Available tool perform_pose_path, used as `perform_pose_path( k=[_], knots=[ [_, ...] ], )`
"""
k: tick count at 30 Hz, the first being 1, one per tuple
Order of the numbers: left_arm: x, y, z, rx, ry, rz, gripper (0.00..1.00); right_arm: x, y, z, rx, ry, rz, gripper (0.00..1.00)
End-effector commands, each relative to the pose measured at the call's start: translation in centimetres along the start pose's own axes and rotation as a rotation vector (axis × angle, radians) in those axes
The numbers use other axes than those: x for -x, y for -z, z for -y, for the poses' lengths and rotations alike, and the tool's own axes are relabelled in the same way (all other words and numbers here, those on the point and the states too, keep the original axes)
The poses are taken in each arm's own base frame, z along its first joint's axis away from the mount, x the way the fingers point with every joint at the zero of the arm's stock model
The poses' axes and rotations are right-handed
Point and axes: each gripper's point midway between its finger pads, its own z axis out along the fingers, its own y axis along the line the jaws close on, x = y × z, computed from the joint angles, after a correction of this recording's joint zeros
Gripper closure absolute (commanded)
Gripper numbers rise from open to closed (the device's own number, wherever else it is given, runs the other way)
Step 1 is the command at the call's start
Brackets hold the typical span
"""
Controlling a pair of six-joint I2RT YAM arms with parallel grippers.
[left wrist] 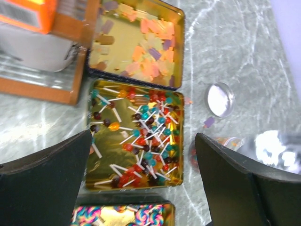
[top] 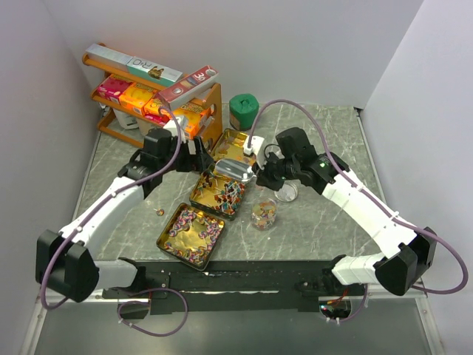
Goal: Pack the candies
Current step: Scoop the fake candies from the storage box.
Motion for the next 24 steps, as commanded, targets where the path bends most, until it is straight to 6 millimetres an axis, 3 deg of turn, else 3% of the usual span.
perform_pose_path(
  k=[1, 9, 18, 21, 24],
  knots=[
    [1.9, -0.6, 2.5, -0.112, 0.006, 0.030, 0.04, 1.9, 1.1, -1.6, 0.061, 0.055, 0.067, 1.00],
    [1.0, -1.2, 2.7, -0.134, 0.032, -0.012, 0.02, 3.4, 1.6, -0.8, 0.004, 0.077, 0.135, 1.00],
    [3.2, 1.1, 2.8, -0.100, 0.007, 0.082, 0.03, -1.8, -1.3, 0.6, -0.039, 0.019, -0.087, 1.00],
    [2.8, 0.9, 3.0, -0.118, 0.000, 0.062, 0.04, -2.1, -2.1, 1.3, -0.063, 0.013, -0.113, 1.00],
    [1.7, 0.5, 3.5, -0.163, -0.006, 0.019, 0.04, -0.6, -2.4, 2.3, -0.094, 0.022, -0.067, 1.00]
  ],
)
